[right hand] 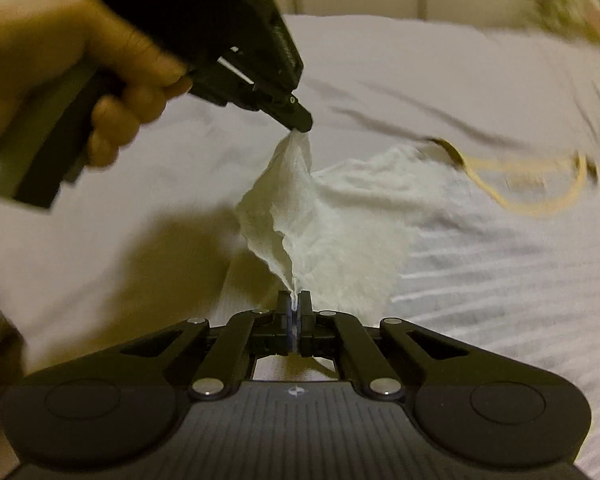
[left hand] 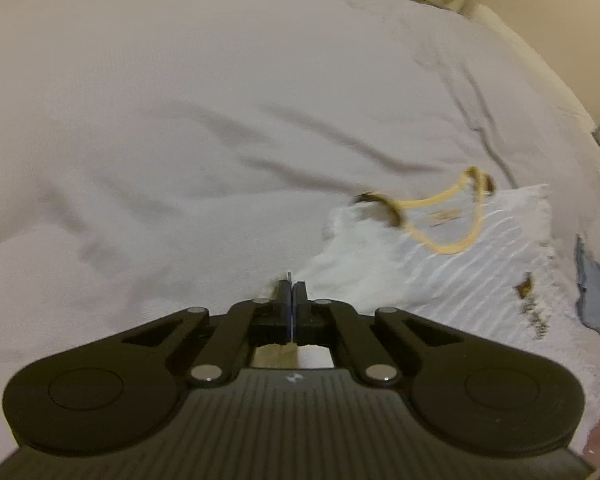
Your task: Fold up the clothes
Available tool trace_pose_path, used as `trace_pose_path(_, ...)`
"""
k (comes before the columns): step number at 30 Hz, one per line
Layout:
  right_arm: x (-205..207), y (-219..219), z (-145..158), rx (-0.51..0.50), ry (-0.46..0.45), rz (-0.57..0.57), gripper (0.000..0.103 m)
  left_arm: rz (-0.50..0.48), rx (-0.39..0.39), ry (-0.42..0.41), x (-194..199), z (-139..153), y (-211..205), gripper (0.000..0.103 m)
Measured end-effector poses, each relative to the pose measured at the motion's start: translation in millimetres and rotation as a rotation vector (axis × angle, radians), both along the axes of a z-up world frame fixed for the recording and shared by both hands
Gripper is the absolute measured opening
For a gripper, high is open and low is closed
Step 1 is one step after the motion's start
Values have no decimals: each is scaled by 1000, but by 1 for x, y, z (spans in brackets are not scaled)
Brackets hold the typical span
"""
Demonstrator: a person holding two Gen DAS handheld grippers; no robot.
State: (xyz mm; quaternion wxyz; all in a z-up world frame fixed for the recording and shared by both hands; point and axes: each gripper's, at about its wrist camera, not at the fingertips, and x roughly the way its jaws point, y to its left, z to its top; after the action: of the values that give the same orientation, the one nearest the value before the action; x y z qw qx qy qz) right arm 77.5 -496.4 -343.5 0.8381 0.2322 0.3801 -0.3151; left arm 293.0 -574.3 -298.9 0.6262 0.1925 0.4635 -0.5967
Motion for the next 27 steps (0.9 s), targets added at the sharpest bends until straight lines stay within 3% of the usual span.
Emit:
trace_pose_path(5, -46, -31, -2, 192, -149, -213, 1, -103, -11, 24, -49, 7, -41, 0)
trace_pose_path(10, -78, -44, -20, 270, -157, -333, 4, -111, -3, 88, -74, -12, -75, 0)
trace_pose_path(14, -94, -44, -31, 309, -125, -352, 18, -60, -24, 133, -62, -15, -77, 6)
trace_pose_path(16, -101, -42, -32, 321, -124, -362, 19, -33, -32, 114, -47, -12, -68, 17)
trace_pose_path(19, -109, -38, -27, 313, -124, -361, 19, -8, -19, 68, -28, -13, -52, 17)
trace_pose_path(22, -111, -38, -23, 277, -120, -348, 19, -31, 20, 1, -18, -24, -35, 17)
trace_pose_path(27, -95, -31, -13, 186, -118, -215, 19, -146, 23, -14, -34, -41, -20, 17)
